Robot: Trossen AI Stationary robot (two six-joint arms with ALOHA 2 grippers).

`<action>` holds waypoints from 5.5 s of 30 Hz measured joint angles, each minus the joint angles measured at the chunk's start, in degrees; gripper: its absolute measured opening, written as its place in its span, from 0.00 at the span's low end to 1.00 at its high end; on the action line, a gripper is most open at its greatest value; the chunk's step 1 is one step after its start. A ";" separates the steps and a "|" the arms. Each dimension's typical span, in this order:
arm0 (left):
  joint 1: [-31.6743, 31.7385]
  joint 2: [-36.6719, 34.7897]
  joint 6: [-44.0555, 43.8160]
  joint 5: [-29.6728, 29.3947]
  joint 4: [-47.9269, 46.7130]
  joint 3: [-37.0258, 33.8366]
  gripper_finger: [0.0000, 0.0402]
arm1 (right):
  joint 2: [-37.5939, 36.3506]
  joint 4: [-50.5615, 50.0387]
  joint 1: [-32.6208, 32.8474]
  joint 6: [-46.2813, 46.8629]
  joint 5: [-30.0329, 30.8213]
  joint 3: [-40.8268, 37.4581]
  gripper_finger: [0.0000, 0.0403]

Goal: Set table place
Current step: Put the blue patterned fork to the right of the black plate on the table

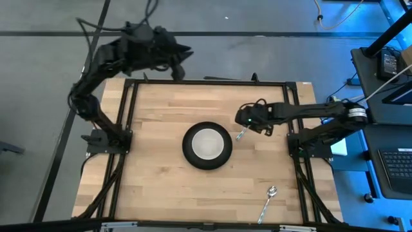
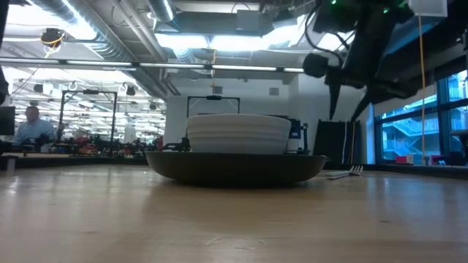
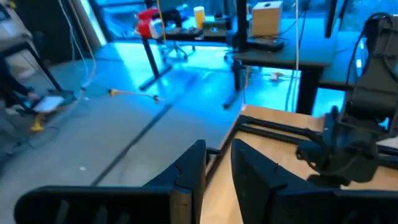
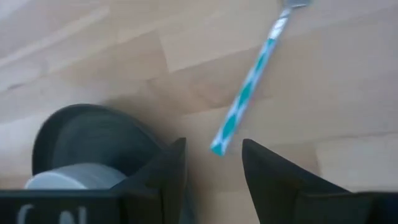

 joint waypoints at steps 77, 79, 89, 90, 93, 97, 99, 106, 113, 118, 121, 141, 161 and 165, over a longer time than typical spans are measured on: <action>7.27 -2.40 8.14 -2.86 -10.64 -0.06 0.17 | 22.12 4.01 -9.27 7.33 -5.17 0.13 0.11; 7.68 -2.40 8.14 -2.83 -10.65 -0.06 0.17 | 22.12 4.01 -9.27 6.35 -5.17 0.13 0.06; 9.71 -2.43 8.08 -2.85 -11.38 -0.06 0.17 | 22.37 2.08 -8.50 -2.16 -4.94 1.60 0.07; 10.00 -2.43 8.08 -2.85 -11.85 -0.06 0.17 | 22.49 1.26 -8.28 -3.64 -4.94 2.15 0.06; 11.04 -2.43 8.03 -2.83 -12.56 -0.06 0.17 | 22.61 -0.94 -7.26 -7.60 -5.78 4.40 0.06; 12.19 -2.43 7.60 -2.85 -13.57 -0.06 0.17 | 22.54 -2.86 -5.48 -8.17 -6.36 6.69 0.06; 12.59 -2.43 7.59 -2.85 -13.98 -0.06 0.17 | 22.54 -4.06 -4.19 -8.05 -6.45 7.55 0.06; 12.79 -2.43 6.07 -2.85 -15.09 -0.06 0.17 | 22.41 -6.73 1.20 -6.10 -8.89 9.07 0.07; 12.79 -2.43 5.92 -2.85 -15.07 -0.06 0.17 | 22.38 -6.40 7.11 0.99 -8.89 9.16 0.06; 12.79 -2.43 3.73 -2.84 -15.03 -0.06 0.17 | 22.36 -6.79 9.30 1.99 -8.36 9.16 0.08; 12.79 -2.43 3.51 -2.85 -15.04 -0.06 0.17 | 22.36 -6.86 9.85 1.99 -8.32 9.16 0.08; 12.29 -2.43 1.49 -2.67 -15.78 -0.06 0.17 | 22.34 -4.61 13.05 -1.32 -4.88 9.09 0.09; 9.70 -2.43 -1.22 -2.70 -15.75 -0.06 0.17 | 22.34 2.90 13.40 -0.89 -4.62 2.21 0.09; 9.68 -2.43 -1.61 -2.70 -15.73 -0.06 0.17 | 22.12 4.03 13.42 -0.92 -4.88 1.14 0.11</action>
